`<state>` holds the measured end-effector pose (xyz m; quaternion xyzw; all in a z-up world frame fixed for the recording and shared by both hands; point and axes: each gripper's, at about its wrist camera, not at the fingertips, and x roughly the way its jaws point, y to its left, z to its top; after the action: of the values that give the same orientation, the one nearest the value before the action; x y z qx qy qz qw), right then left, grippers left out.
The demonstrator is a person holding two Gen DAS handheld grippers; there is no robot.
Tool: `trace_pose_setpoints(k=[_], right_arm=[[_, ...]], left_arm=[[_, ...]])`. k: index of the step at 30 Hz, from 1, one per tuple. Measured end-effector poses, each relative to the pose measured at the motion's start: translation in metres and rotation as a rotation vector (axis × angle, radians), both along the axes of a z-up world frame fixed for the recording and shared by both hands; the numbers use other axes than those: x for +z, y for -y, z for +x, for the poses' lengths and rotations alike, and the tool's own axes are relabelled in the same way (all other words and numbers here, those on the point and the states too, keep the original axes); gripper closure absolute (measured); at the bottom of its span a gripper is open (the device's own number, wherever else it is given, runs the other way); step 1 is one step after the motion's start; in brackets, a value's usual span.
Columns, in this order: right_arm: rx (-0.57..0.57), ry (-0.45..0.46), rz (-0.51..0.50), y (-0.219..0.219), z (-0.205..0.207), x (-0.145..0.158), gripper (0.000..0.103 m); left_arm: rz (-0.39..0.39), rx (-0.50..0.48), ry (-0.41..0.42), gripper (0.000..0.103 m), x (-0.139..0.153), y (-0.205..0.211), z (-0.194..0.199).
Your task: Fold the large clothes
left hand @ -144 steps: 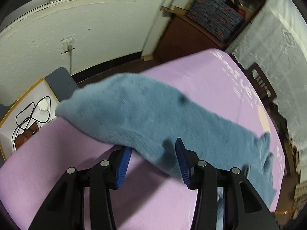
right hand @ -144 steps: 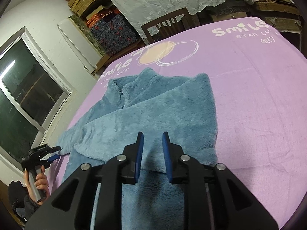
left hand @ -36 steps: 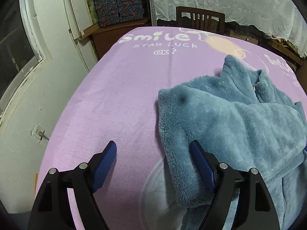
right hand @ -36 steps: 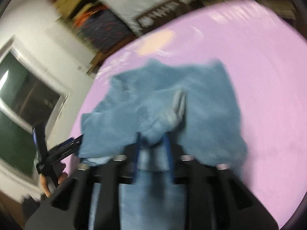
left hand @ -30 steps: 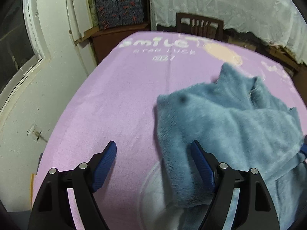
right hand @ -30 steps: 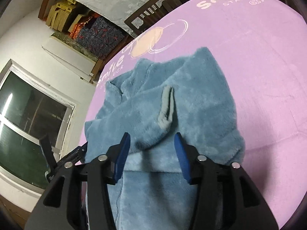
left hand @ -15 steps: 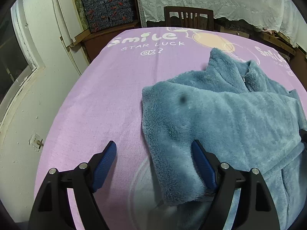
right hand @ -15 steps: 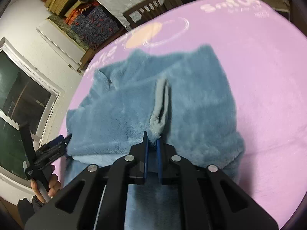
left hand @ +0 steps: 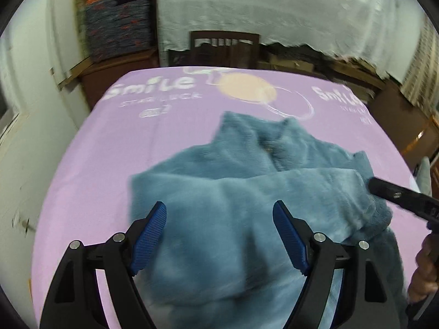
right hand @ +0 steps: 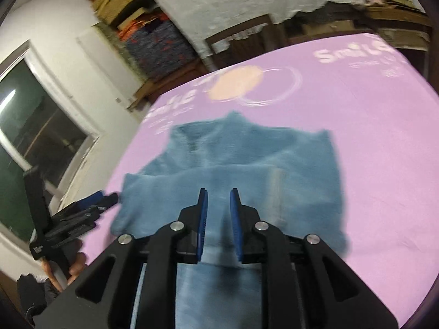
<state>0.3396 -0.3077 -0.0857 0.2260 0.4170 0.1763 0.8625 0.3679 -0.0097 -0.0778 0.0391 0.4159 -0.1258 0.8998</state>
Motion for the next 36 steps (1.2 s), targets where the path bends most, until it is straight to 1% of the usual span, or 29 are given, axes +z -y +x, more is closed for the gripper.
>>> trace_pose_setpoints(k=[2,4,5,6,7,8,9,10,11,13,14,16,17,18,20,21,22,24,25,26,28,29,32,36], right_arm=[[0.028,-0.024,0.010,-0.015,0.014,-0.006,0.086],[0.054,-0.064,0.034,-0.023,0.027,-0.018,0.086],[0.058,-0.084,0.027,-0.025,0.033,-0.026,0.086],[0.049,-0.094,0.003,-0.026,0.036,-0.032,0.086],[0.037,-0.103,-0.017,-0.024,0.039,-0.039,0.090],[0.023,-0.114,-0.027,-0.018,0.043,-0.048,0.098],[0.019,-0.125,-0.014,-0.011,0.045,-0.057,0.103],[0.018,-0.133,0.014,-0.004,0.047,-0.064,0.103],[0.022,-0.140,0.088,0.008,0.049,-0.070,0.103],[0.010,-0.144,0.146,0.017,0.050,-0.074,0.103],[0.002,-0.142,0.155,0.022,0.049,-0.074,0.103],[-0.046,-0.124,0.129,0.030,0.043,-0.066,0.103],[-0.077,-0.112,0.108,0.036,0.037,-0.059,0.100],[-0.084,-0.100,0.104,0.039,0.031,-0.053,0.097],[-0.066,-0.071,0.100,0.041,0.016,-0.039,0.097],[-0.047,-0.061,0.089,0.039,0.010,-0.033,0.097],[-0.020,-0.047,0.062,0.033,0.001,-0.027,0.097],[0.011,-0.035,0.019,0.024,-0.009,-0.025,0.097],[0.022,-0.037,0.009,0.020,-0.011,-0.026,0.097],[0.035,-0.047,-0.005,0.016,-0.013,-0.030,0.097],[0.034,-0.072,-0.033,0.013,-0.011,-0.042,0.097],[0.030,-0.093,-0.046,0.014,-0.010,-0.051,0.100],[0.044,-0.115,0.003,0.021,-0.008,-0.064,0.102],[0.055,-0.106,0.008,0.022,-0.009,-0.065,0.102]], left_arm=[[0.028,-0.011,-0.006,0.023,-0.012,0.013,0.008],[0.047,-0.002,-0.031,0.023,-0.028,0.016,0.017],[0.070,0.016,-0.055,0.021,-0.043,0.013,0.026],[0.069,0.015,-0.066,0.020,-0.051,0.010,0.029],[0.035,0.005,-0.073,0.020,-0.055,0.006,0.032],[0.023,0.003,-0.076,0.020,-0.053,0.005,0.033],[0.016,0.003,-0.078,0.020,-0.052,0.004,0.035],[0.013,0.002,-0.078,0.019,-0.053,0.004,0.036],[0.015,-0.001,-0.075,0.019,-0.055,0.003,0.036],[0.012,-0.002,-0.076,0.021,-0.053,0.001,0.035],[-0.002,0.005,-0.079,0.023,-0.049,-0.003,0.032],[-0.029,0.012,-0.075,0.023,-0.038,-0.010,0.024],[-0.042,0.012,-0.052,0.023,-0.028,-0.016,0.016],[-0.040,0.009,-0.037,0.023,-0.021,-0.015,0.009],[-0.011,0.000,-0.010,0.023,-0.014,-0.016,-0.006],[0.007,-0.001,-0.009,0.023,-0.015,-0.015,-0.009],[0.031,-0.001,-0.021,0.023,-0.021,-0.016,-0.013],[0.066,0.002,-0.049,0.023,-0.034,-0.016,-0.013],[0.082,0.011,-0.066,0.022,-0.044,-0.018,-0.011],[0.069,0.014,-0.078,0.021,-0.049,-0.020,-0.008],[0.046,0.016,-0.082,0.020,-0.050,-0.024,-0.007],[0.051,0.015,-0.078,0.019,-0.051,-0.024,-0.006],[0.079,0.017,-0.058,0.018,-0.054,-0.020,-0.007],[0.046,0.018,-0.072,0.017,-0.053,-0.026,-0.006]])
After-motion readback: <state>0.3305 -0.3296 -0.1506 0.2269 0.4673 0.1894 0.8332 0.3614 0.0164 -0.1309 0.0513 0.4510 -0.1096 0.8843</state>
